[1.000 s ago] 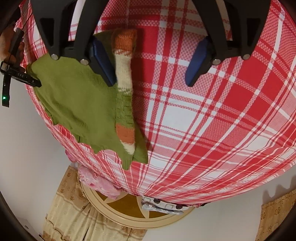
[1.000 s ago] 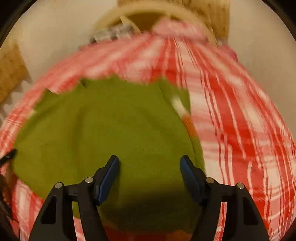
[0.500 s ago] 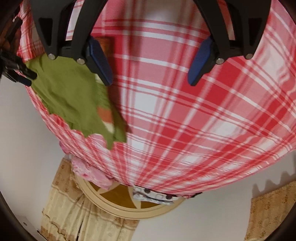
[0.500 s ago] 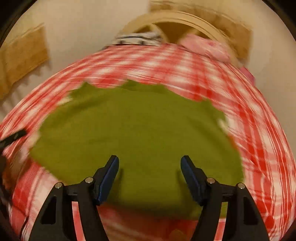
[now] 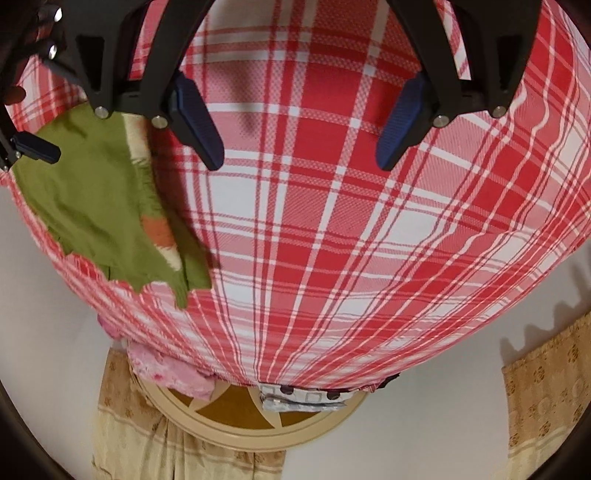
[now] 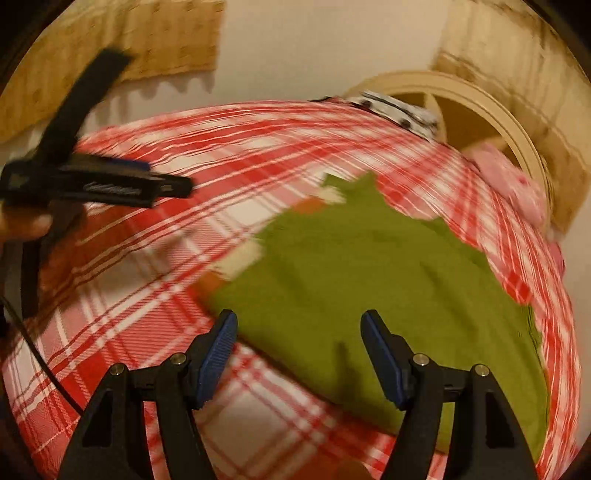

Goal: Fold small clothes

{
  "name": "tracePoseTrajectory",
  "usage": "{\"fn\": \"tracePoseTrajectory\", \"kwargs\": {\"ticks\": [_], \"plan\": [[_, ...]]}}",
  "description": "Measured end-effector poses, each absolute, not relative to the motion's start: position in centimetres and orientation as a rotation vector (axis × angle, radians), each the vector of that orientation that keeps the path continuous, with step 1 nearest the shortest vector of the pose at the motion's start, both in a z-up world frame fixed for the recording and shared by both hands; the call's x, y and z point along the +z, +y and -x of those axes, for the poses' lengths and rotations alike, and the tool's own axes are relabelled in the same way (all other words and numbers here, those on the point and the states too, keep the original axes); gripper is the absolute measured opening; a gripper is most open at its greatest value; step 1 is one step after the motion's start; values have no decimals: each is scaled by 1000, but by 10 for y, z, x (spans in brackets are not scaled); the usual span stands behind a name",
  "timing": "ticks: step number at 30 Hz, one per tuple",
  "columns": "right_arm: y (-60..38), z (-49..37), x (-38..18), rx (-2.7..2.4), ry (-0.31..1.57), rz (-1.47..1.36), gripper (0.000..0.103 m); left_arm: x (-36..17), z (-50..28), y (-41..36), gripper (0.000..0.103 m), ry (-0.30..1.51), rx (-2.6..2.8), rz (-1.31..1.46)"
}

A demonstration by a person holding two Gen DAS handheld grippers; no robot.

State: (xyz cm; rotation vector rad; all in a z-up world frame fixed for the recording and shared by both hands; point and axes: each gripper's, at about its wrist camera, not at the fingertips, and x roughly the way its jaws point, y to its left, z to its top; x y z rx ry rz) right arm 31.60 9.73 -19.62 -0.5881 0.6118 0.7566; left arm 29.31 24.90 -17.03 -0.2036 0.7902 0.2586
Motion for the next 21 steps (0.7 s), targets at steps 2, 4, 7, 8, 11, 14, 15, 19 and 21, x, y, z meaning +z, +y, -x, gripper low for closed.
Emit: {"fn": "tracePoseTrajectory", "kwargs": {"ticks": [2, 4, 7, 8, 11, 14, 15, 19, 21], "plan": [[105, -314, -199, 766, 606, 605, 70, -172, -296, 250, 87, 797, 254, 198], [111, -312, -203, 764, 600, 625, 70, -173, -300, 252, 87, 801, 248, 195], [117, -311, -208, 767, 594, 648, 70, -175, -306, 254, 87, 807, 237, 195], [119, -311, -210, 764, 592, 658, 70, -175, -309, 254, 87, 809, 232, 195], [124, -313, -216, 745, 573, 695, 70, -177, -319, 252, 87, 808, 197, 192], [126, -312, -222, 741, 559, 715, 70, -179, -330, 248, 87, 814, 192, 164], [126, -313, -224, 742, 561, 715, 70, -180, -334, 247, 87, 817, 191, 158], [125, -316, -229, 735, 568, 702, 70, -181, -345, 246, 87, 825, 176, 159], [126, -317, -229, 729, 562, 699, 69, -181, -350, 245, 87, 821, 150, 178]]}}
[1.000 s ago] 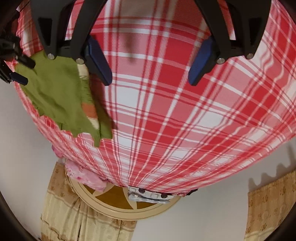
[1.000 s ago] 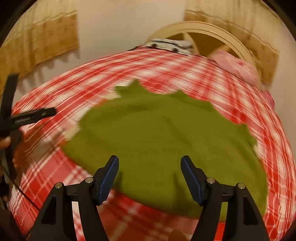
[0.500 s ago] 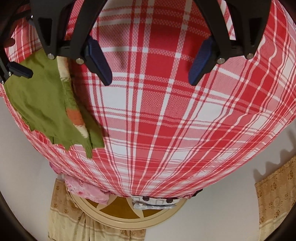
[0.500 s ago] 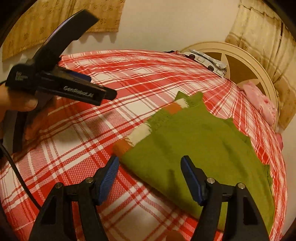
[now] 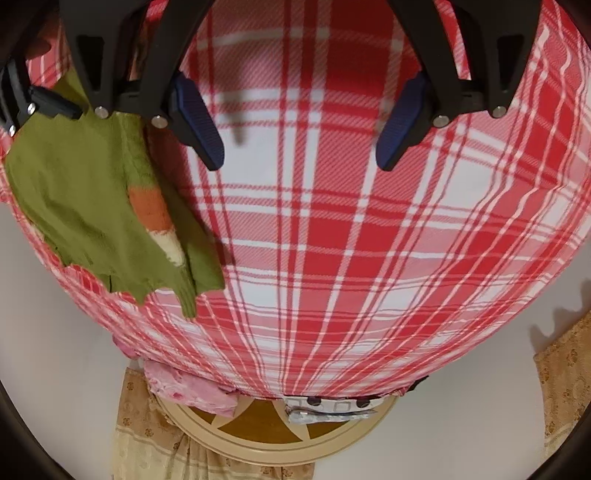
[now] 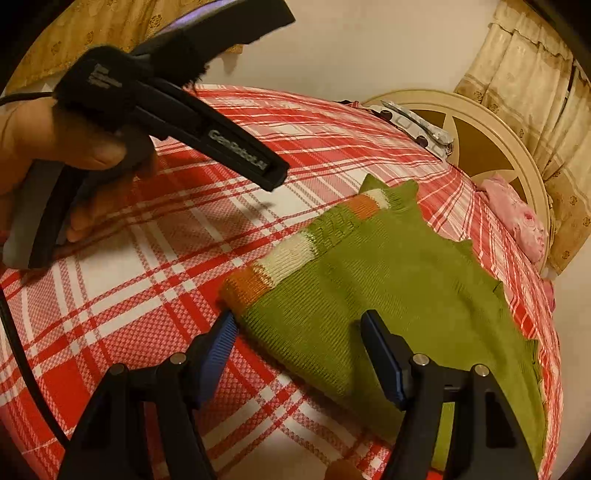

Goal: Fold small clothes

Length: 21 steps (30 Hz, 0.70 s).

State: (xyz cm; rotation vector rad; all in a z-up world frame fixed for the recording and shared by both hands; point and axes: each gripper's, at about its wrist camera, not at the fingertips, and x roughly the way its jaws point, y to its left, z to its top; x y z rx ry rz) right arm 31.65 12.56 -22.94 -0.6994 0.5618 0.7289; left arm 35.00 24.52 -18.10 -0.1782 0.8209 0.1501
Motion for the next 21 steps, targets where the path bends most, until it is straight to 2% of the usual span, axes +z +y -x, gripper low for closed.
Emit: {"fn": "tracePoseTrajectory", "kwargs": {"ticks": [1, 5, 7, 14, 15, 16, 17, 21], "plan": [[126, -317, -230, 730, 560, 699, 66, -181, -352, 245, 87, 818, 131, 192], [126, -313, -231, 734, 548, 703, 63, -179, -365, 243, 87, 799, 75, 232], [127, -313, -232, 742, 548, 705, 56, -176, -374, 235, 87, 787, 53, 201], [128, -311, -233, 751, 545, 710, 52, -171, -398, 219, 87, 751, -63, 223], [128, -311, -232, 752, 545, 704, 50, -172, -401, 218, 87, 752, -72, 236], [127, -311, -230, 753, 548, 697, 42, -174, -405, 217, 87, 756, -72, 249], [127, -312, -229, 753, 549, 692, 40, -175, -409, 218, 87, 761, -75, 263], [130, -313, -228, 748, 559, 703, 40, -182, -425, 223, 86, 766, -114, 342]]}}
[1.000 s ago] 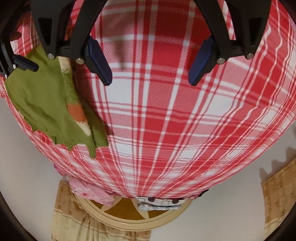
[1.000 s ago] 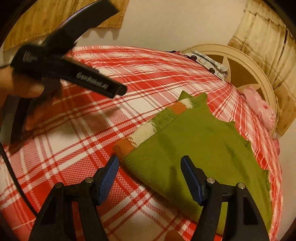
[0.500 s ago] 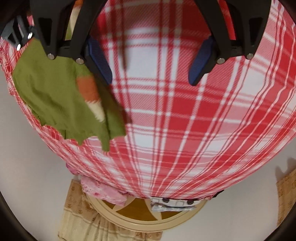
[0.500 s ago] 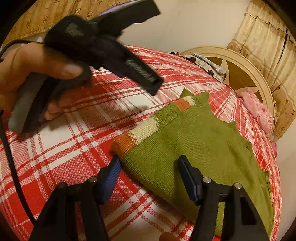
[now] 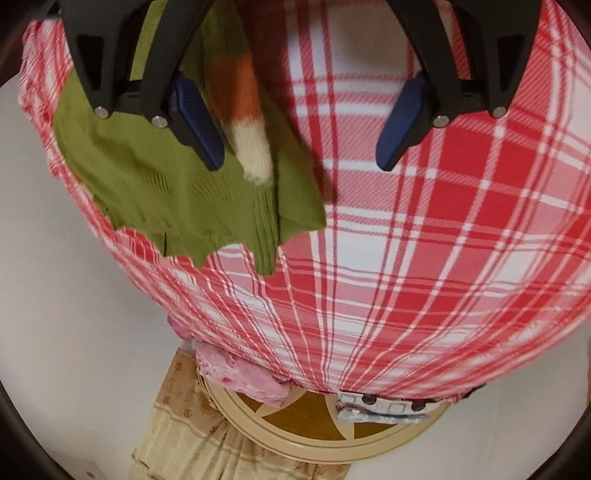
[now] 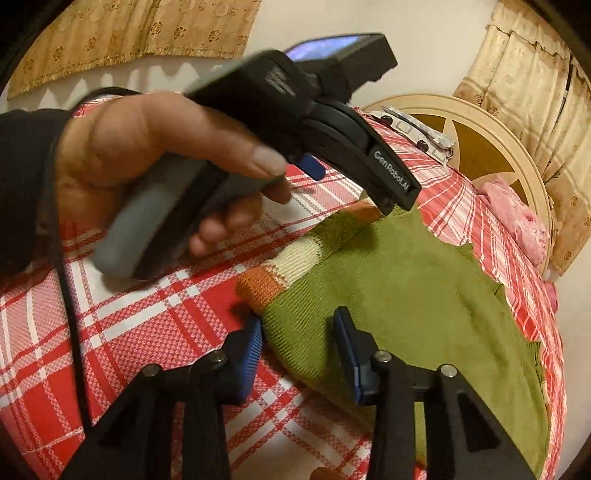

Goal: Fold small clothes

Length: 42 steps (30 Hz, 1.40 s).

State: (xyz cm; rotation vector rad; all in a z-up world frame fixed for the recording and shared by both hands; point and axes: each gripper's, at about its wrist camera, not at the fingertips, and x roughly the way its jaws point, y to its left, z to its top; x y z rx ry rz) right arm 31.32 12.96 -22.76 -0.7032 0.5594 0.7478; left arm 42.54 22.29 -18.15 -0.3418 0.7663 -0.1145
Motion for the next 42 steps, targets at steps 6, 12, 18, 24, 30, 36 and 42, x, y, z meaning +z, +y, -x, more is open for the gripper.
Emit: {"fn": "tracePoseTrajectory", "kwargs": {"ticks": [6, 12, 18, 24, 30, 36, 42], "plan": [[133, -315, -231, 753, 570, 717, 40, -187, -445, 219, 75, 789, -165, 409], [129, -319, -225, 789, 575, 691, 12, -199, -457, 230, 20, 819, -227, 541], [112, -319, -206, 809, 551, 642, 8, -194, -454, 234, 15, 809, -264, 615], [79, -334, -182, 790, 551, 516, 8, -176, -456, 230, 13, 782, -257, 652], [35, -353, -163, 734, 558, 387, 7, -143, -462, 205, 13, 729, -283, 615], [-2, -368, -150, 695, 564, 284, 7, -126, -478, 176, 13, 719, -314, 588], [-42, -380, -145, 672, 573, 178, 7, -113, -490, 141, 13, 715, -350, 554]]}}
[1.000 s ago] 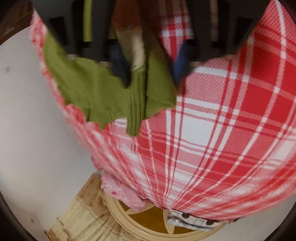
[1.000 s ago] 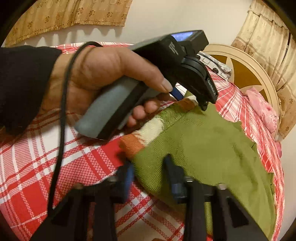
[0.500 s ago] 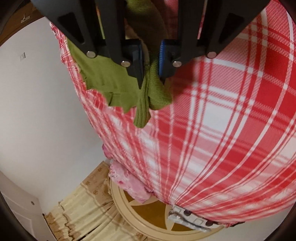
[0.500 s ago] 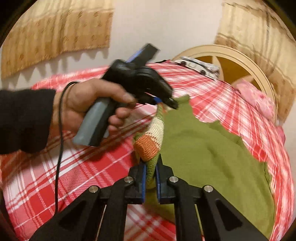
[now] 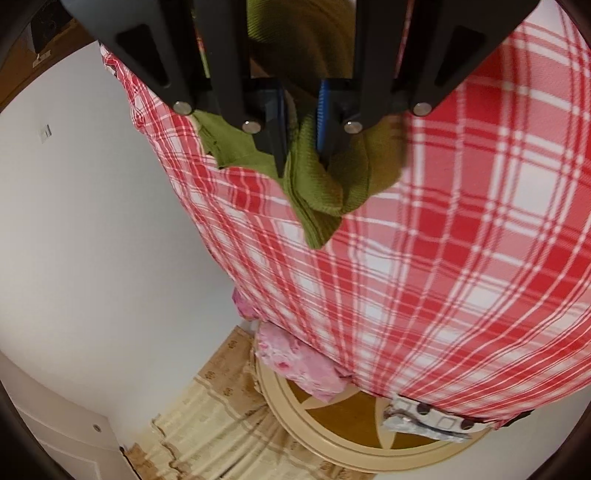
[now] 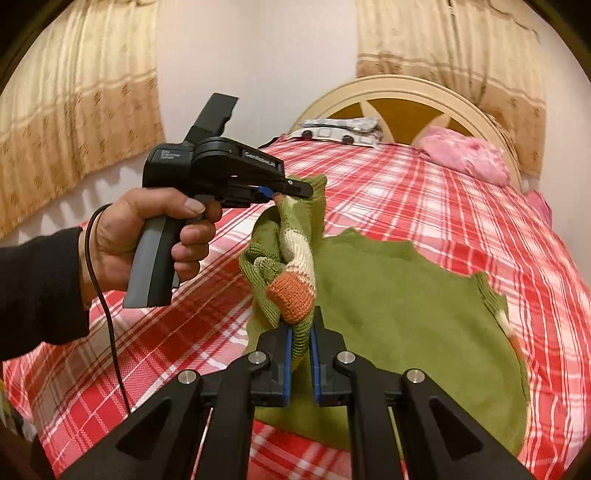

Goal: Fold small clothes

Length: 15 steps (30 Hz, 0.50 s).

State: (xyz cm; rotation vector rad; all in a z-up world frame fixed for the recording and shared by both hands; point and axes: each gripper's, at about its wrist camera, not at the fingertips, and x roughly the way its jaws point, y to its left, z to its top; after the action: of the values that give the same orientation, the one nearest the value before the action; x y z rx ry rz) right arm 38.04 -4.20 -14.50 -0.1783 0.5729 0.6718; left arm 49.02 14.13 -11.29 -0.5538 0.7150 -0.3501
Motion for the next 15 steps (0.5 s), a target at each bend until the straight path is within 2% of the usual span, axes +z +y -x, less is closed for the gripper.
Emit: {"fn": "tracePoseTrajectory", "kwargs": {"ticks": [15], "plan": [[-152, -403, -146, 585, 604, -92, 7, -94, -528, 29, 13, 750, -476, 458]]}}
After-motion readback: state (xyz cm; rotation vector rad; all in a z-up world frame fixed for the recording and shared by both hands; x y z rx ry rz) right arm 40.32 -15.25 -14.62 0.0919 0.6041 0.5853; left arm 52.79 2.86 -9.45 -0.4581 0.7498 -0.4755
